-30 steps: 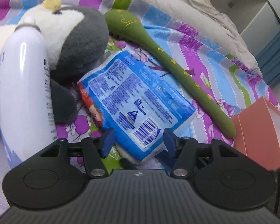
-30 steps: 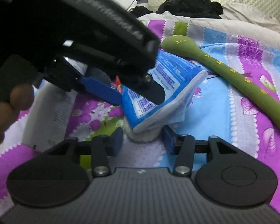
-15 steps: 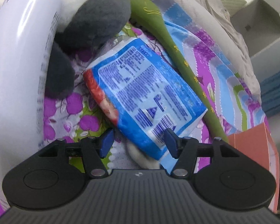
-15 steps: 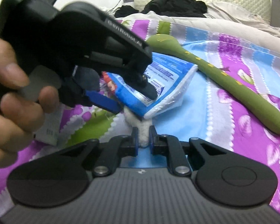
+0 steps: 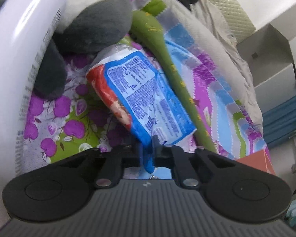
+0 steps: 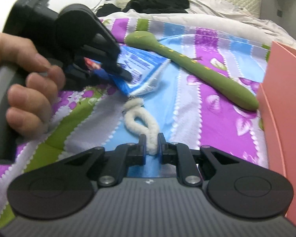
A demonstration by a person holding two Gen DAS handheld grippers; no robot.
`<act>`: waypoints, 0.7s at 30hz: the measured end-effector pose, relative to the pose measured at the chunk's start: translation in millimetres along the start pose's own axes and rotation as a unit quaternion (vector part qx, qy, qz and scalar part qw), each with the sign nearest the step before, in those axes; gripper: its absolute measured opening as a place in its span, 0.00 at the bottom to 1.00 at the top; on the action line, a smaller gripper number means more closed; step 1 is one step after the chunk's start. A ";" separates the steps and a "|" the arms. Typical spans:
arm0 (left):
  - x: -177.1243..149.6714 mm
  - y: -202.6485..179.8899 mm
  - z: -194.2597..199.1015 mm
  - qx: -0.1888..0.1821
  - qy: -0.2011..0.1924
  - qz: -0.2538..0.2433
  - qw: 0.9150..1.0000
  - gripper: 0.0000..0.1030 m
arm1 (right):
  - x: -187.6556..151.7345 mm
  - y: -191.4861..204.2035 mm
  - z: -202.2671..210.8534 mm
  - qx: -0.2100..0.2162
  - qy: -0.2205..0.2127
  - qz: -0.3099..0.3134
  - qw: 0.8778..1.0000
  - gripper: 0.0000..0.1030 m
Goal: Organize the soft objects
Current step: 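Grasp the blue snack bag with the left tool while the right tool grasps the white fluffy ring, then lift the blue snack bag and white fluffy ring off the bed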
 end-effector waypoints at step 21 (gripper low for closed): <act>-53.8 -10.8 172.7 -0.004 0.036 -0.218 0.975 0.05 | -19.1 -5.0 98.2 -0.048 0.010 -0.023 0.999 0.14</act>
Point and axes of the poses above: each gripper's, at about its wrist camera, not at the fingertips, and z roughly against the way its jaws point, y to its left, x to its top, the point moved 6 cm from there along -z, roughly the way its jaws point, and after that the axes turned 12 degrees about -y, right-handed, at the moved point
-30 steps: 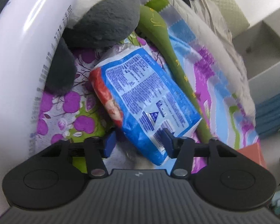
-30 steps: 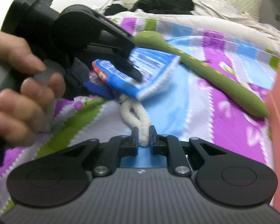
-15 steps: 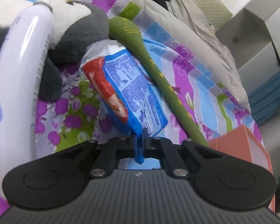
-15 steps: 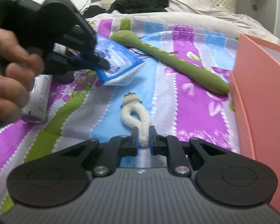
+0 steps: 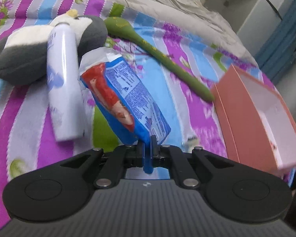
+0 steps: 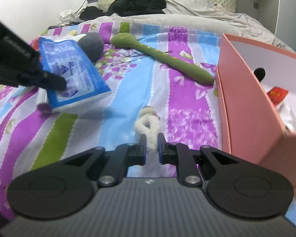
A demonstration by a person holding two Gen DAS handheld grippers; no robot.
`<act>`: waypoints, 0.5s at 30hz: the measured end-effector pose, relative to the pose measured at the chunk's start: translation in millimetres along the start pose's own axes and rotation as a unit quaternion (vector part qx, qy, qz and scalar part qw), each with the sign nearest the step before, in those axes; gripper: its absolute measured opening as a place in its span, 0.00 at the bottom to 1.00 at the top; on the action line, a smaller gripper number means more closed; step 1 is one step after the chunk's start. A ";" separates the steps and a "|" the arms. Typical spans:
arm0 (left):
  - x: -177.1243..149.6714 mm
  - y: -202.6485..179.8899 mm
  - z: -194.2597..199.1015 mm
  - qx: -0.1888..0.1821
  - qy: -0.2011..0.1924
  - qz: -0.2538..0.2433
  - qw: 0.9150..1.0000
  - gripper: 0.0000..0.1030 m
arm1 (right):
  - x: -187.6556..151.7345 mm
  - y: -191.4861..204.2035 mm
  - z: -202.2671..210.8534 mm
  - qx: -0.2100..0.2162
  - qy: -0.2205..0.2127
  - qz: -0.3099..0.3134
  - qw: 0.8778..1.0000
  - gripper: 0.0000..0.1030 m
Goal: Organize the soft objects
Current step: 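Lift the blue snack bag and white fluffy ring off the bed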
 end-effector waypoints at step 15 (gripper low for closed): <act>-68.3 -0.1 58.8 0.002 0.040 -0.014 0.999 0.05 | -34.6 4.6 42.6 0.021 0.020 -0.009 1.000 0.18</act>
Point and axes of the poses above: each gripper's, at about its wrist camera, not at the fingertips, and z roughly against the way its jaws point, y to its left, x to its top, the point moved 6 cm from there along -z, roughly the way its jaws point, and after that the axes turned 12 degrees about -y, right-handed, at the moved point
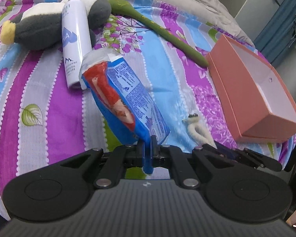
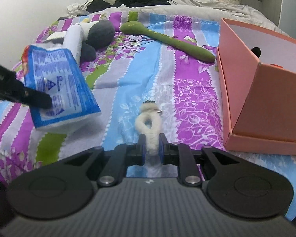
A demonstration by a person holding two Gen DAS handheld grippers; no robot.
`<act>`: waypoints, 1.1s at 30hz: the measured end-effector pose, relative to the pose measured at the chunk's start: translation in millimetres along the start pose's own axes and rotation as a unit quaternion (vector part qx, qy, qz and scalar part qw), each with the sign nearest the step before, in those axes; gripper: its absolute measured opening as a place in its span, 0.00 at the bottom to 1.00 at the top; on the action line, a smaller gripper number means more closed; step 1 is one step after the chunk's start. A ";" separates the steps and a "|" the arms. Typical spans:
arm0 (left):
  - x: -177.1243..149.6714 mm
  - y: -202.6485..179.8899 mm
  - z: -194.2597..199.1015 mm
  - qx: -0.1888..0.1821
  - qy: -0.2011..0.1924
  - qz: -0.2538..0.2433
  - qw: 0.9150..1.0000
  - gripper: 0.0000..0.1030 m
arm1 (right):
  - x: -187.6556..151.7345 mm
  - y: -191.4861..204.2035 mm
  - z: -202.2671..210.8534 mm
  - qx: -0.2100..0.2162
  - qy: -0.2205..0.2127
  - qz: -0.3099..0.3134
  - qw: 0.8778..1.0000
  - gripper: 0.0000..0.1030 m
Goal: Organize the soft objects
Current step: 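Lift the blue snack bag and white fluffy ring off the bed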
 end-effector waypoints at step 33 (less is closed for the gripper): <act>-7.3 -16.0 -16.0 0.013 0.000 -0.049 0.999 0.05 | 4.4 -11.1 -43.0 0.020 0.025 0.006 0.999 0.33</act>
Point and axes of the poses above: each gripper's, at about its wrist camera, not at the fingertips, and z roughly against the way its jaws point, y to its left, x to its top, the point moved 6 cm from there along -z, roughly the way its jaws point, and after that the axes turned 12 degrees about -y, right-handed, at the moved point
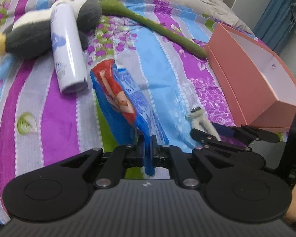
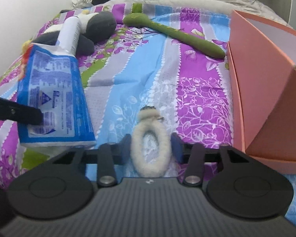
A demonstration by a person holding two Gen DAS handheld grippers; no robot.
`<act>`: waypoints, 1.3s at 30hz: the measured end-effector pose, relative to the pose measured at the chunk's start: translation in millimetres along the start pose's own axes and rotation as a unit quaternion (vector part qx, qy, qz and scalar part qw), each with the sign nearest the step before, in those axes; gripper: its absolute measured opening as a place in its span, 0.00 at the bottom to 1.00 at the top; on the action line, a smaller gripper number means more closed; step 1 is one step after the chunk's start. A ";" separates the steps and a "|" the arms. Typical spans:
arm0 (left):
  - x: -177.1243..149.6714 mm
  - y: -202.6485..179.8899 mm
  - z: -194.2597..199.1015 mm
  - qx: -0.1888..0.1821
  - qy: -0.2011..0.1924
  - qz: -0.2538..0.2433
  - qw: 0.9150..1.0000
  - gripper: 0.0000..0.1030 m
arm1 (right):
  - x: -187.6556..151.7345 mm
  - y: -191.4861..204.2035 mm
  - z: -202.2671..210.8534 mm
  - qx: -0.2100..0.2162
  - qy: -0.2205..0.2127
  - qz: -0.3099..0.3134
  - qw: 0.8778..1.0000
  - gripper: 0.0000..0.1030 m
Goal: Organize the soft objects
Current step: 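Lift the blue snack bag and white fluffy ring off the bed, then carry the snack bag and fluffy ring over the orange box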
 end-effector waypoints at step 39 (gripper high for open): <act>167.1 -111.6 37.6 -0.090 -0.097 -0.055 0.990 0.06 | 178.9 -70.7 124.1 -0.049 -0.182 -0.033 0.982 0.16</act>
Point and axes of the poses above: each gripper's, at about its wrist camera, not at the fingertips, and z roughly against the way its jaws point, y to its left, x to its top, the point moved 6 cm from there along -z, roughly the way its jaws point, and after that the axes turned 12 degrees about -y, right-handed, at the moved point
